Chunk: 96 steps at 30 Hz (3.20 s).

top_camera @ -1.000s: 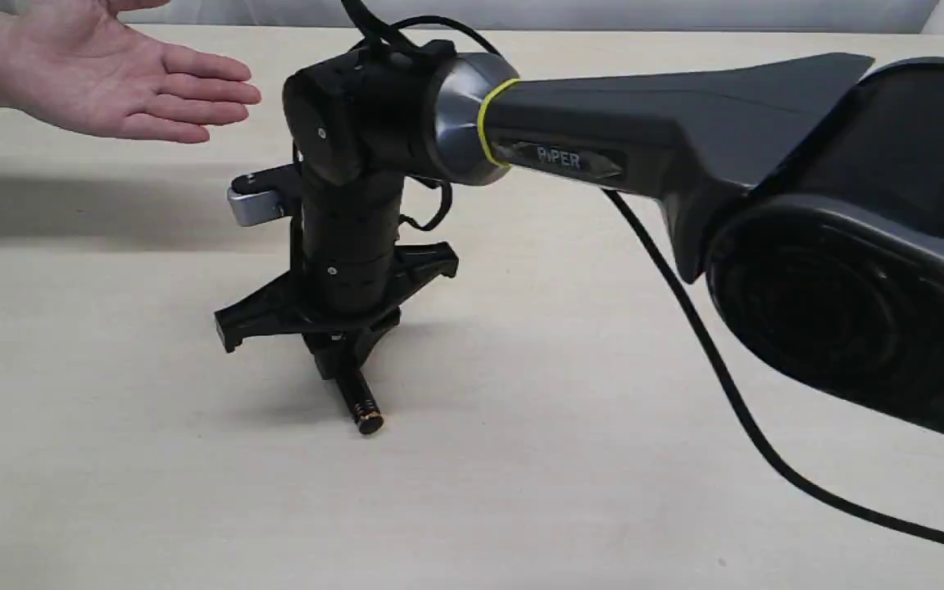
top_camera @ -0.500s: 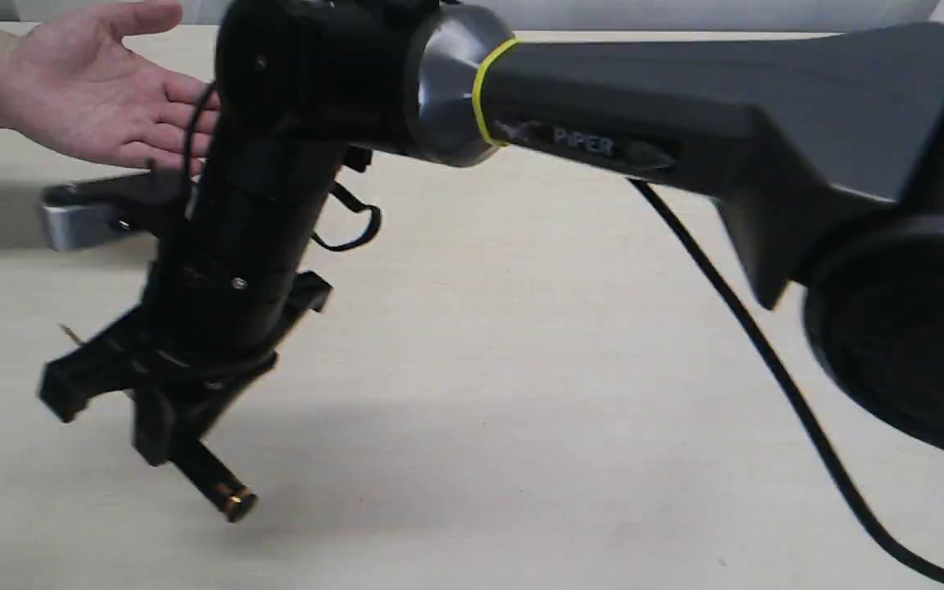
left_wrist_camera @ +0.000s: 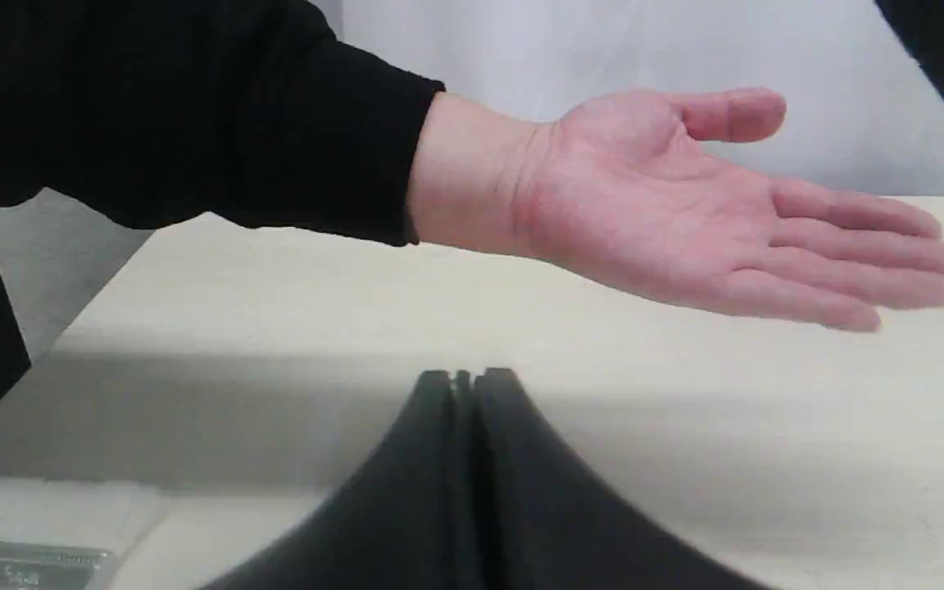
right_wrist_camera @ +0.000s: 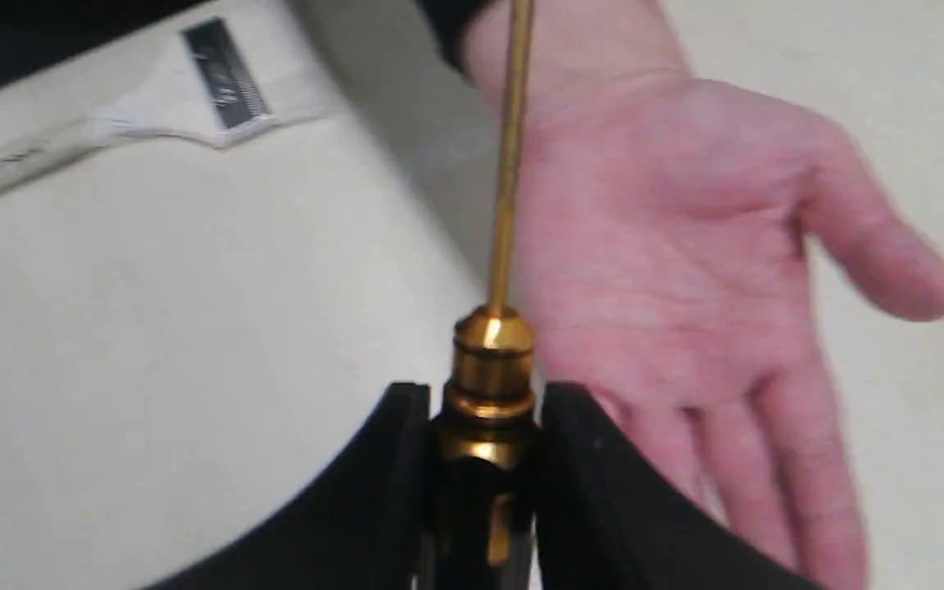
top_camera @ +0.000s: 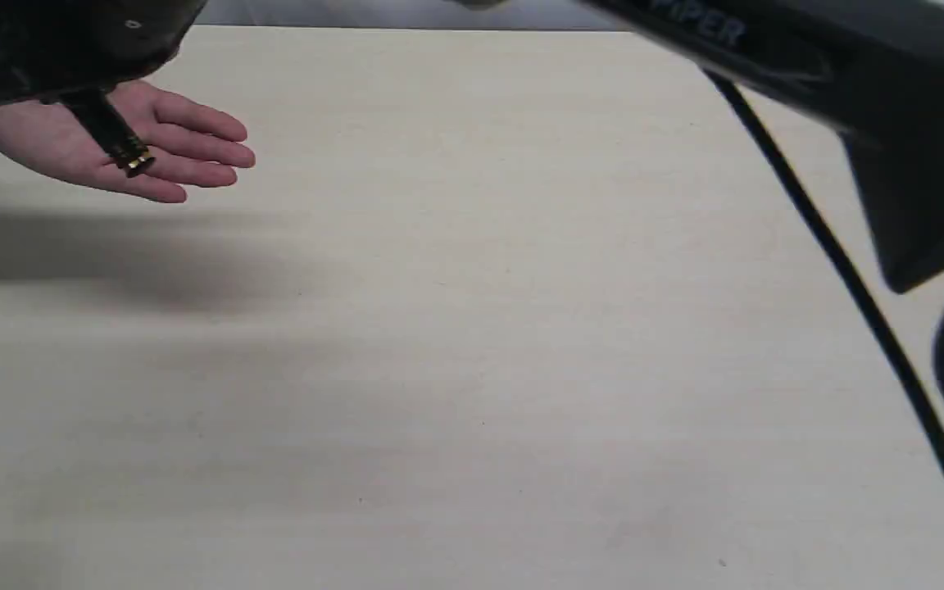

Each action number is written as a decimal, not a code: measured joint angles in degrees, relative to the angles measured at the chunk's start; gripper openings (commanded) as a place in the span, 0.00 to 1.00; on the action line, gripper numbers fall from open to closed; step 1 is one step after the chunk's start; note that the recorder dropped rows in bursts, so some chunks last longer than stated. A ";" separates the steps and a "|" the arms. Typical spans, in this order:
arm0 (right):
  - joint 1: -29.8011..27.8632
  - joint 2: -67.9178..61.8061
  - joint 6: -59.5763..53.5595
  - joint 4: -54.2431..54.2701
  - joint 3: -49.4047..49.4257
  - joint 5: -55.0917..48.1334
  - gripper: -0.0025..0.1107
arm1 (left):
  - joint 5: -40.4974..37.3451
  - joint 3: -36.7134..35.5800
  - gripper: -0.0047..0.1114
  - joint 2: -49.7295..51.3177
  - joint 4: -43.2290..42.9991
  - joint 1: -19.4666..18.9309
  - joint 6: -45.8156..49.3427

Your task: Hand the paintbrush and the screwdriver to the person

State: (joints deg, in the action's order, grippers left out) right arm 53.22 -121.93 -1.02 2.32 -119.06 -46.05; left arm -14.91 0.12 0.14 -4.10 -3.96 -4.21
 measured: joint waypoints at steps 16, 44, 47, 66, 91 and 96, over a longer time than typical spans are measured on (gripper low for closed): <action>-5.70 -8.49 3.46 -1.89 -0.12 2.60 0.40 | 0.00 0.00 0.04 0.00 0.00 0.00 0.00; -7.16 27.77 -1.36 -12.28 0.19 -9.15 0.06 | 0.00 0.00 0.04 0.00 0.00 0.00 0.00; -7.05 31.37 1.83 -19.01 4.36 -8.71 0.06 | 0.00 0.00 0.04 0.00 0.00 0.00 0.00; -42.66 83.17 14.82 -26.11 78.40 41.59 0.06 | 0.00 0.00 0.04 0.00 0.00 0.00 0.00; -57.70 116.15 18.87 -23.81 118.88 53.66 0.06 | 0.00 0.00 0.04 0.00 0.00 0.00 0.00; -57.70 116.71 19.45 -23.81 118.88 51.26 0.06 | 0.00 0.00 0.04 0.00 0.00 0.00 0.00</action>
State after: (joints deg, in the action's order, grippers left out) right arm -4.48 -5.21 18.44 -21.49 -0.18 5.22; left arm -14.91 0.12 0.14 -4.10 -3.96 -4.21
